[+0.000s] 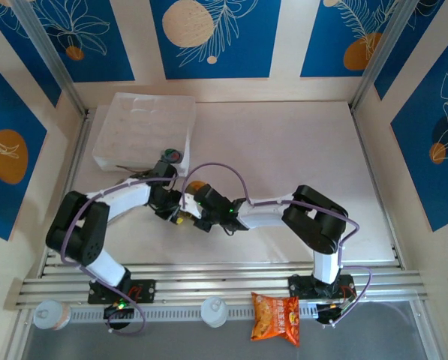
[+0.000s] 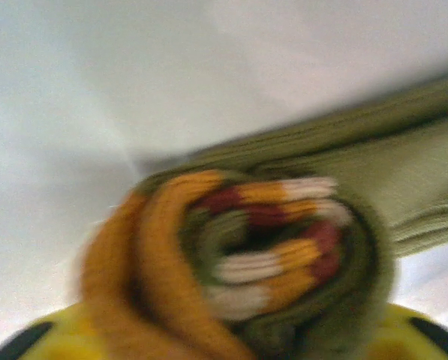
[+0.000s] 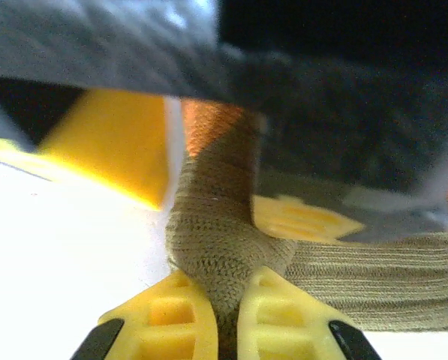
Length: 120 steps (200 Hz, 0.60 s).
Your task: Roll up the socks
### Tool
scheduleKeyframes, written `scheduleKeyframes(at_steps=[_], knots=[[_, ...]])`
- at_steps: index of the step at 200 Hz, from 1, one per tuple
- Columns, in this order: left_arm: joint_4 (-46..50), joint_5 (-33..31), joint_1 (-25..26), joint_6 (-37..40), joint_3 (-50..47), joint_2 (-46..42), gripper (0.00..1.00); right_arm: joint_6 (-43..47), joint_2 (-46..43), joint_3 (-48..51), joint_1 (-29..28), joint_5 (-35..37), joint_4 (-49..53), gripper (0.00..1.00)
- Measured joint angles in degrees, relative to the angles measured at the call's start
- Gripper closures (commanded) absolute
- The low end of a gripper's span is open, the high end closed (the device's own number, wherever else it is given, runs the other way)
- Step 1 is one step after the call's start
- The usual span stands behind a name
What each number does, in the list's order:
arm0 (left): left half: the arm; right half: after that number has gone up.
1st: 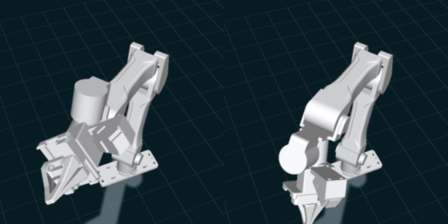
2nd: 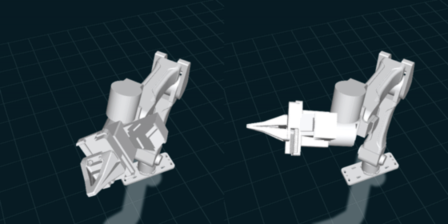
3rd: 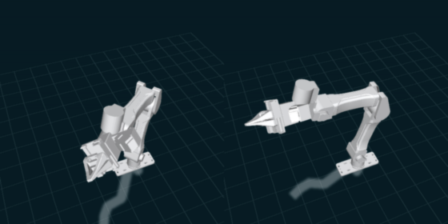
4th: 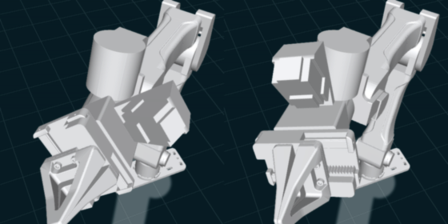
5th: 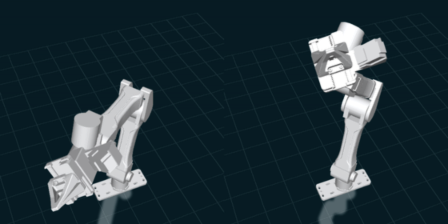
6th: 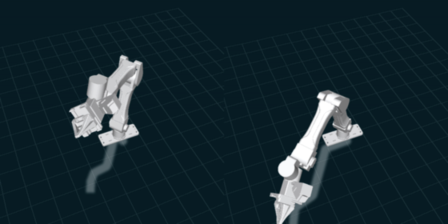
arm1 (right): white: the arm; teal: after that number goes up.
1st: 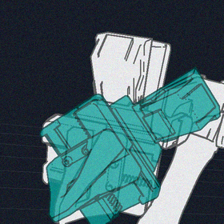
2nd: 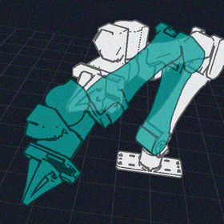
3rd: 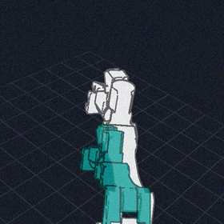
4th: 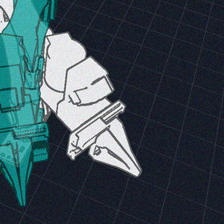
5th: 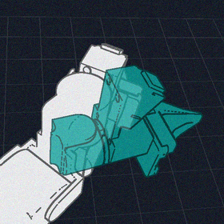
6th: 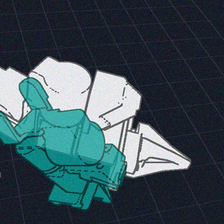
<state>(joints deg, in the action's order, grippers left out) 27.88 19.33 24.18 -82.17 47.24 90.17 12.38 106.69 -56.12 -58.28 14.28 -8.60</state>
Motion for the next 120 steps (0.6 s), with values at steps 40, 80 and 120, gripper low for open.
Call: scheduleKeyframes(at_steps=[40, 80, 120], knots=[[3.06, 1.7, -2.84, -3.34, -5.55, -7.82, 0.23, -1.49, 0.5, 1.46, 0.59, -7.39, -3.63, 1.0], [7.32, 0.35, -5.57, -4.46, -7.02, -17.09, 0.15, -3.61, 0.7, 3.1, 1.73, -12.57, -6.69, 1.0], [11.63, -2.12, -6.47, -2.12, -4.92, -20.85, 0.14, -5.9, 1.27, 3.28, 4.09, -19.58, -7.08, 1.0]])
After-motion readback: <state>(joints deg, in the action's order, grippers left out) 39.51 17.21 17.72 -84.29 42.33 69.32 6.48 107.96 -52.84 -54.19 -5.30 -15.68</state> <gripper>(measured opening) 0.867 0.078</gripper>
